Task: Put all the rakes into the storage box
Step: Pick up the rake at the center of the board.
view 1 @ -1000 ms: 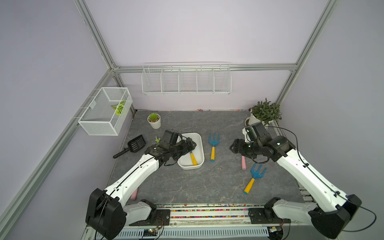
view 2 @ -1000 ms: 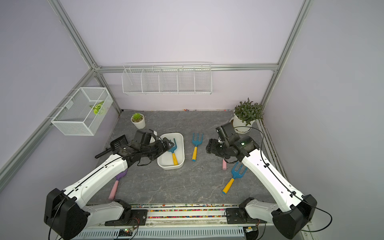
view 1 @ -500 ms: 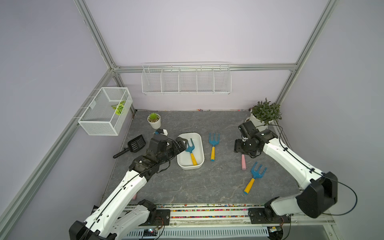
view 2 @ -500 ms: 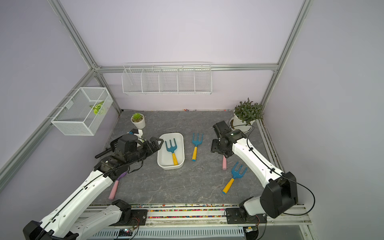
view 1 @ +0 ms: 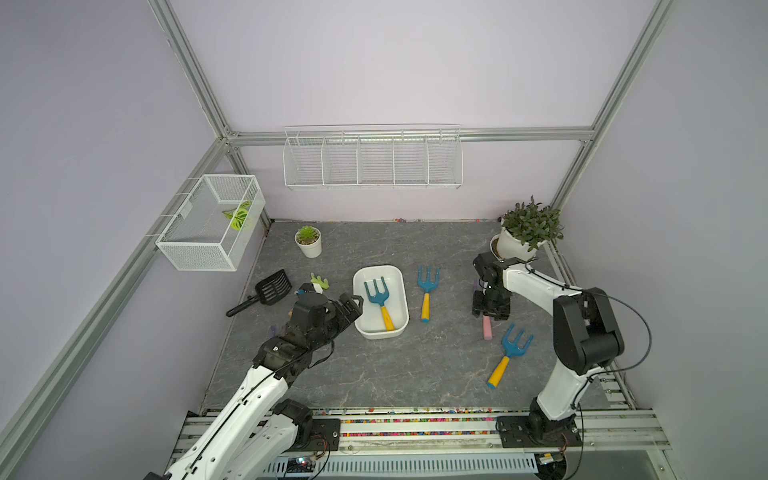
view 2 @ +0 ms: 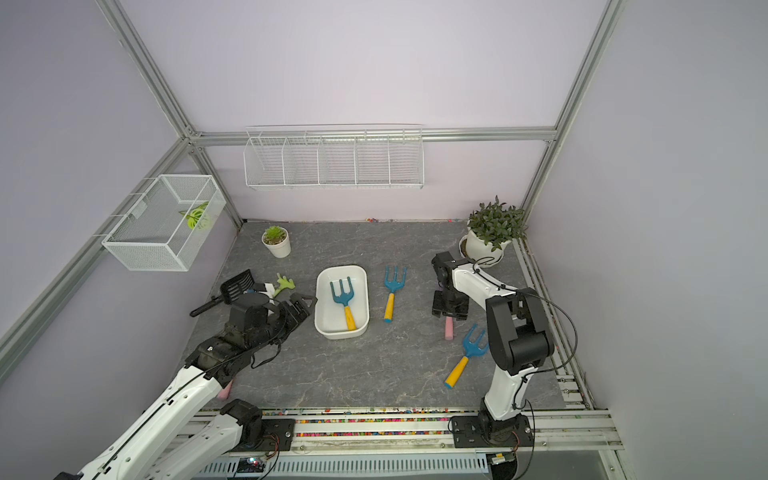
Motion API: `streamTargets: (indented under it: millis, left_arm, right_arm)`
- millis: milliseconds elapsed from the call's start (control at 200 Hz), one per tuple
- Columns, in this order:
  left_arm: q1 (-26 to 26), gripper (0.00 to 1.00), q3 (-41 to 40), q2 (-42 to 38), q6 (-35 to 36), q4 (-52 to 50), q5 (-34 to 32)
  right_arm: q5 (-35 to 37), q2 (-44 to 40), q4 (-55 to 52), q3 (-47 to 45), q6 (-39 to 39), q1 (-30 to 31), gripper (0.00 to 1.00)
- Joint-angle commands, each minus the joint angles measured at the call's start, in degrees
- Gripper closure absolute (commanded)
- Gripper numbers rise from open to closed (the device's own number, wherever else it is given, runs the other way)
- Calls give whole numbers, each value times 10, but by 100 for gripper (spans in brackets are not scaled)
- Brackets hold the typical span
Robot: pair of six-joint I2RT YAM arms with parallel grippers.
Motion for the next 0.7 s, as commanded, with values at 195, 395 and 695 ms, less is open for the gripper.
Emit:
streamTargets:
  millis: [195, 395, 695]
  left_arm:
    - [15, 0, -8, 0, -1, 28, 47]
    - [27, 0, 2, 27, 8, 41, 89]
    - [28, 0, 20, 50, 23, 46, 116]
  right_arm:
    - [-8, 35, 13, 23, -34, -13, 46]
    - [-15, 56, 18, 25, -39, -20, 53]
    - [-13, 50, 25, 16, -34, -20, 79]
